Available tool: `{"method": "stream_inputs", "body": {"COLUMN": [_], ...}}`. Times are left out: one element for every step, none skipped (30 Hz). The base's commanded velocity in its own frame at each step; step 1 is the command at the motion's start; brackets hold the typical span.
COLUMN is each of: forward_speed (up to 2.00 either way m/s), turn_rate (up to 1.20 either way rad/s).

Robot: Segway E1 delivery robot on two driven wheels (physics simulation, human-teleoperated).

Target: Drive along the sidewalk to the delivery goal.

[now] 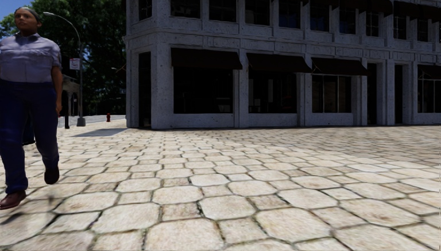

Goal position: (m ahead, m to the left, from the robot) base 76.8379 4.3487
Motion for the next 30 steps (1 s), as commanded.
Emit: {"method": "stream_inputs", "body": {"forward_speed": [2.0,2.0,2.0,2.0,2.0,2.0,2.0,2.0,2.0,2.0,2.0,2.0,2.0,2.0,2.0,2.0,2.0,2.0,2.0,2.0,2.0,2.0,2.0,2.0,2.0,2.0,2.0,2.0,2.0,2.0], "turn_rate": [0.0,0.0,0.0,0.0,0.0,0.0,0.0,0.0,0.0,0.0,0.0,0.0,0.0,0.0,0.09,0.19,0.36,0.36,0.51,0.55,0.55,0.57,0.57,0.57,0.57,0.57,0.57,0.57,0.57,0.57]}}
